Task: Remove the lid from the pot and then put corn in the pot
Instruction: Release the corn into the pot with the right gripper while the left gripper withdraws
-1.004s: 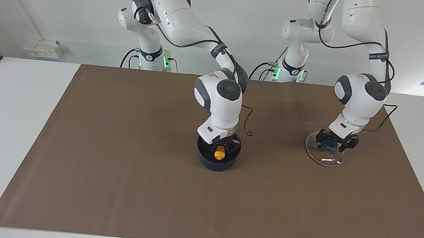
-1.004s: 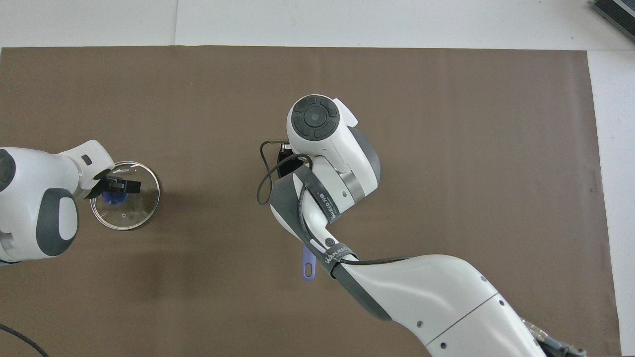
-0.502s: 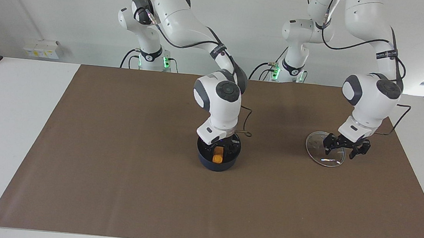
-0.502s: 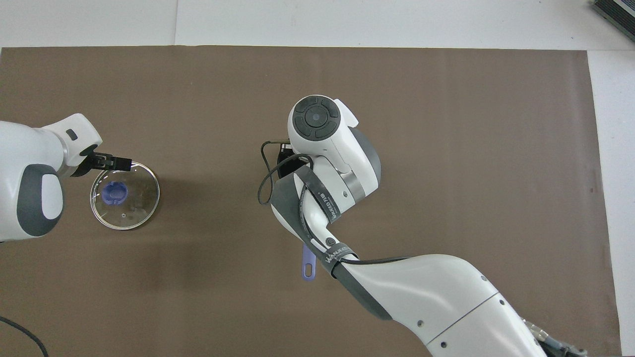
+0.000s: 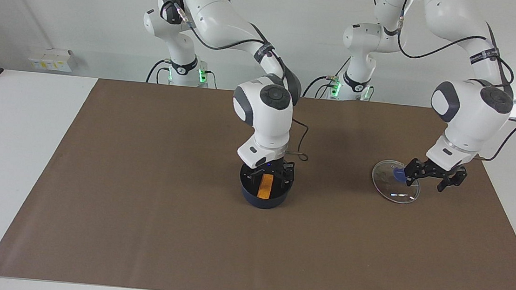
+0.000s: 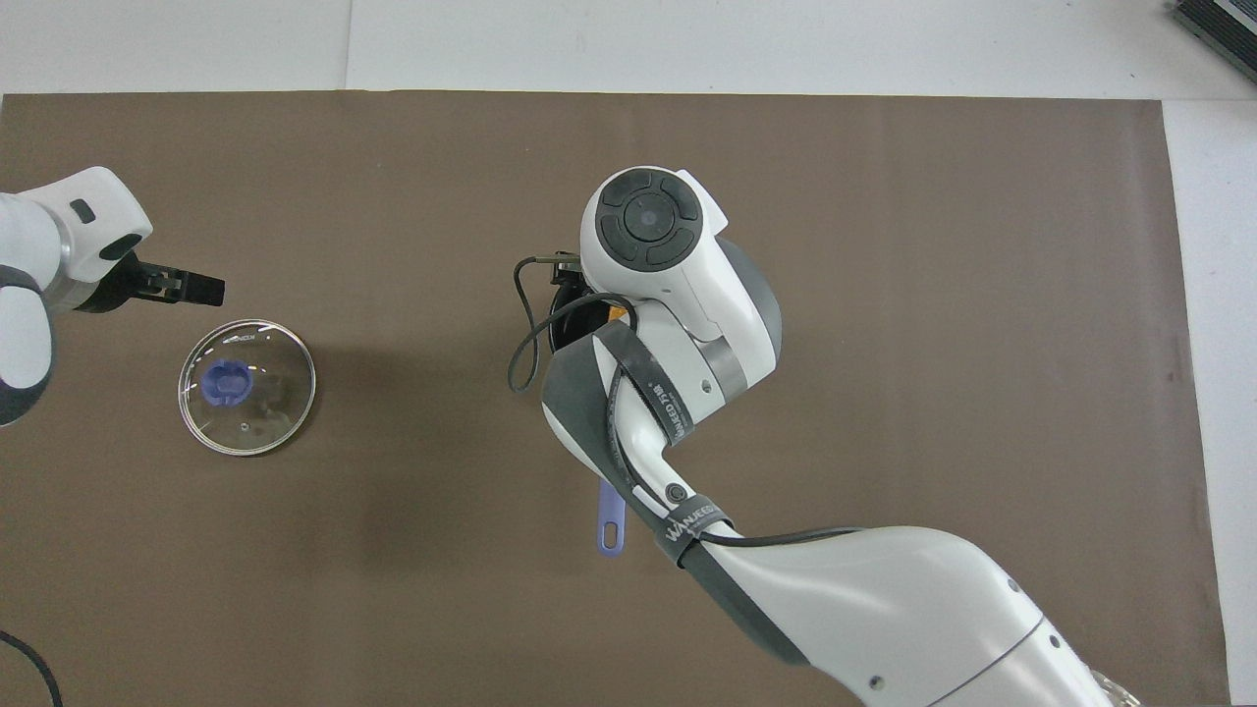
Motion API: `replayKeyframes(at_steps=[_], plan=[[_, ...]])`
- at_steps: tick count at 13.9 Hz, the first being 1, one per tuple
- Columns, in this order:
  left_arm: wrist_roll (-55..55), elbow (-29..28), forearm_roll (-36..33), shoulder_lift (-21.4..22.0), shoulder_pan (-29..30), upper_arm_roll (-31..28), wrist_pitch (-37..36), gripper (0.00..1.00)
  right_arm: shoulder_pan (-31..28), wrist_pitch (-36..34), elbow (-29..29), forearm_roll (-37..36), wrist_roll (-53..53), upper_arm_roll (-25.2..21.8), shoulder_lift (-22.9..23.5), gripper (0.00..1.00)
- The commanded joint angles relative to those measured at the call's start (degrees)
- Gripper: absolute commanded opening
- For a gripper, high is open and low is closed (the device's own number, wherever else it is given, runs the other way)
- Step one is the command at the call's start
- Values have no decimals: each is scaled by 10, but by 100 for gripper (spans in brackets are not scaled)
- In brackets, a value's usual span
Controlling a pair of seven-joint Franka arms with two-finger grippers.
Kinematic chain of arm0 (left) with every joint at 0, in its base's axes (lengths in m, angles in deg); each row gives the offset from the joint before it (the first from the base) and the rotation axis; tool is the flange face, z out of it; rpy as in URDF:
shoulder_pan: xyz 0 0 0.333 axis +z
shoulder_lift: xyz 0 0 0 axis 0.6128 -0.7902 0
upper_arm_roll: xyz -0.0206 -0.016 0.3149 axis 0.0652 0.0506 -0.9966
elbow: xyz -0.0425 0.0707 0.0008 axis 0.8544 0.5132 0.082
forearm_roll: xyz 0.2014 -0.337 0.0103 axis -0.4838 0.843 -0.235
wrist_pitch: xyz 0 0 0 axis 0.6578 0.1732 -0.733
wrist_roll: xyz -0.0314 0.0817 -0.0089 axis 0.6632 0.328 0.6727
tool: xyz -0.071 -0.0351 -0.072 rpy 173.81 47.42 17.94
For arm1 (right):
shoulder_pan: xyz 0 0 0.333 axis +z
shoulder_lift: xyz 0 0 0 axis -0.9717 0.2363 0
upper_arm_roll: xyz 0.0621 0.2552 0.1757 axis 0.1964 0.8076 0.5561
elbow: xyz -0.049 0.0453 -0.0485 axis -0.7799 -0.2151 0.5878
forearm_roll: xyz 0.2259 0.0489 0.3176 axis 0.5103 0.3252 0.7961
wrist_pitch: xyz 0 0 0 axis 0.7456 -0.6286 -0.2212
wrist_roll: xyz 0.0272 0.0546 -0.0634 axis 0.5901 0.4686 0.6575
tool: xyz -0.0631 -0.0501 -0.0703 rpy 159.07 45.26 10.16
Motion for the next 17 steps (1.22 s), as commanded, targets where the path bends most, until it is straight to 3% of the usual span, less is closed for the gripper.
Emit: replayKeyframes(at_steps=[1, 4, 8, 17], plan=[[1, 62, 5, -2, 2, 2, -79, 100, -28, -7, 22, -6, -4, 4, -51, 100], [63, 103, -2, 5, 1, 2, -147, 100, -60, -51, 22, -9, 28, 3, -93, 100], [117, 110, -12, 40, -9, 10, -205, 100, -108, -117, 20, -8, 101, 4, -138, 100], [153, 116, -11, 92, -24, 10, -264, 100, -186, -255, 22, 0, 201, 4, -235, 100]])
